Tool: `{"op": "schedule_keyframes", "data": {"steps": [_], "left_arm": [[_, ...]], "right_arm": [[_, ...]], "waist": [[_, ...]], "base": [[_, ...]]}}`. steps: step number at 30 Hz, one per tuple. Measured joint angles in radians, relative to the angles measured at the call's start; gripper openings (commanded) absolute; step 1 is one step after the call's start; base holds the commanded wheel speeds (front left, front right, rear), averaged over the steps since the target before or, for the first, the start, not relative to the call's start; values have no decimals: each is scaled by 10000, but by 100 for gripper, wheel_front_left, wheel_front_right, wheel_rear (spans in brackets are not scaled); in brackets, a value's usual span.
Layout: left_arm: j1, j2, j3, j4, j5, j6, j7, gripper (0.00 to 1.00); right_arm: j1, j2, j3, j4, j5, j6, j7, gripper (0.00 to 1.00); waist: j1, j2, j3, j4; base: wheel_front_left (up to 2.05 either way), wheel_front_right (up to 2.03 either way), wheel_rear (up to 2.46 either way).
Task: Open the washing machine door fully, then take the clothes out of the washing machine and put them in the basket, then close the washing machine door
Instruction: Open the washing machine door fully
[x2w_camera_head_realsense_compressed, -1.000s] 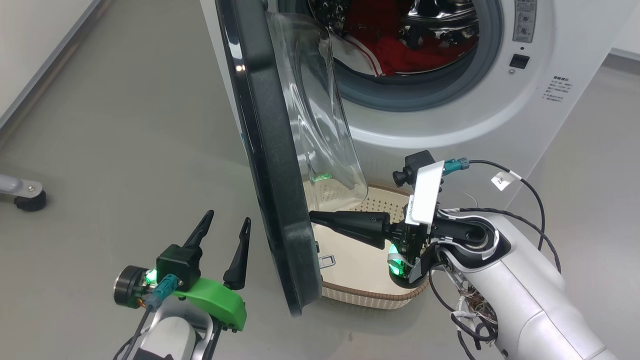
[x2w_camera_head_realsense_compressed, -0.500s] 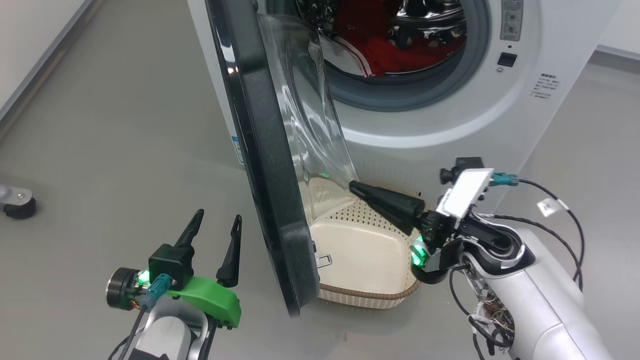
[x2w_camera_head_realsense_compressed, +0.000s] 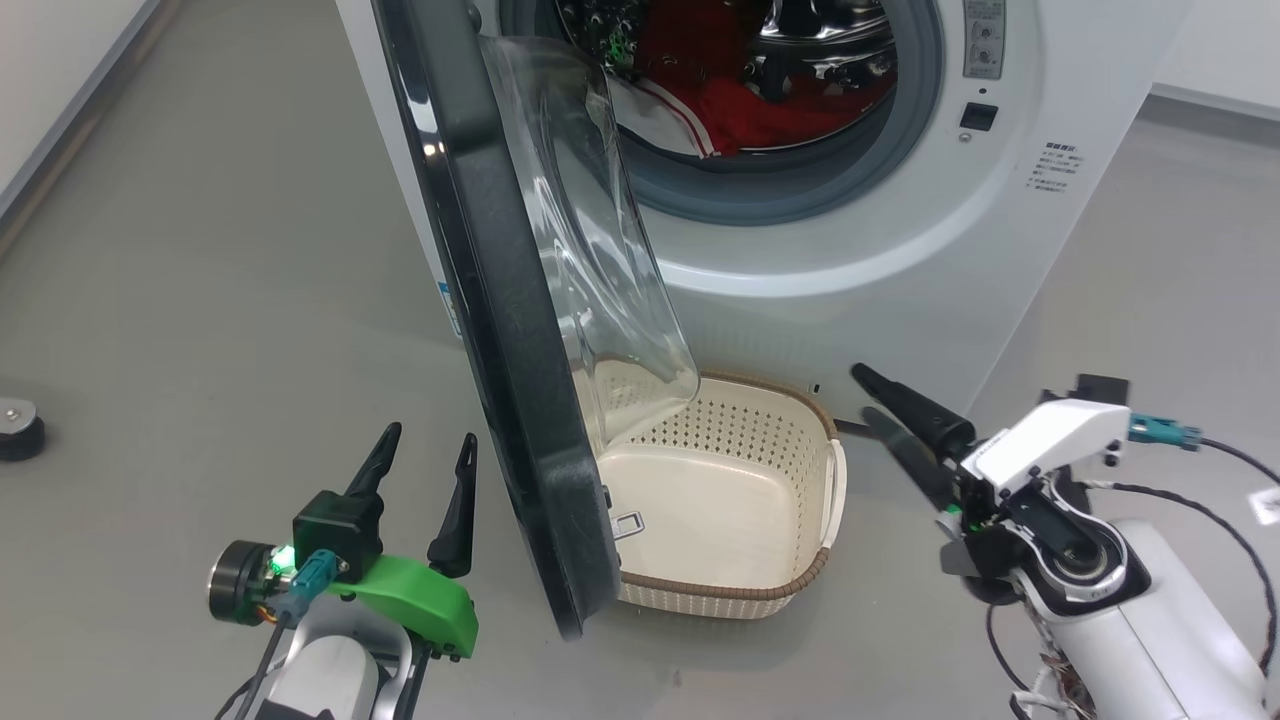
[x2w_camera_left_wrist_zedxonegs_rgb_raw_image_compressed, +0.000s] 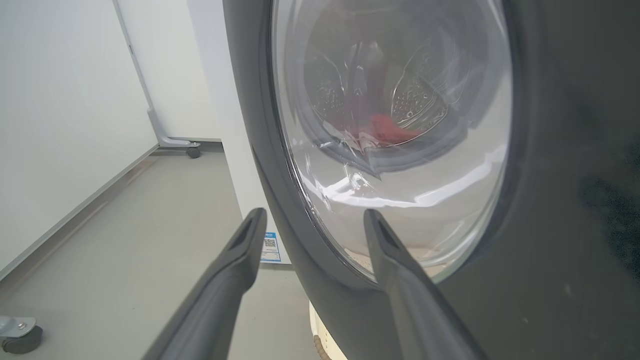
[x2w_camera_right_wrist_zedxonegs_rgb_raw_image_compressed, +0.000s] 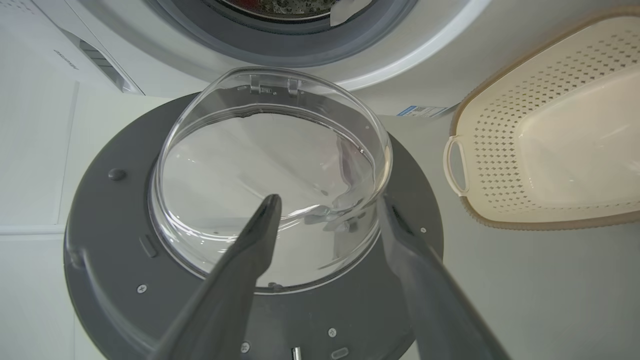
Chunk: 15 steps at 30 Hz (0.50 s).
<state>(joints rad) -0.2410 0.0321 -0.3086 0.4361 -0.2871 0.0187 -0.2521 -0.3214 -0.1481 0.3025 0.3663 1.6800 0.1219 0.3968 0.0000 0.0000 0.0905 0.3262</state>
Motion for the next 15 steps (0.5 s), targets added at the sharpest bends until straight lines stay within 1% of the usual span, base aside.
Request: {"op": "schedule_keyframes", "data": {"steps": [5,10,15], "left_arm": [[4,2,-6,38,0,27,0,100],[7,2,-4,46,-2,38,0,100],[13,2,33,75,-2,40,0,100]], "right_arm": [[303,-520,90,-136,-1925,0,-1524,100],[445,-1093,625,-378,-4247,0,-3191,100],[446,-1452,1118,-460,-6311,0,-4918,100]], "waist": [[0,0,-51,-6],[-1,0,-100,16],[0,0,-156,35]], "base": [[0,0,0],[0,0,0],[0,0,0]]}}
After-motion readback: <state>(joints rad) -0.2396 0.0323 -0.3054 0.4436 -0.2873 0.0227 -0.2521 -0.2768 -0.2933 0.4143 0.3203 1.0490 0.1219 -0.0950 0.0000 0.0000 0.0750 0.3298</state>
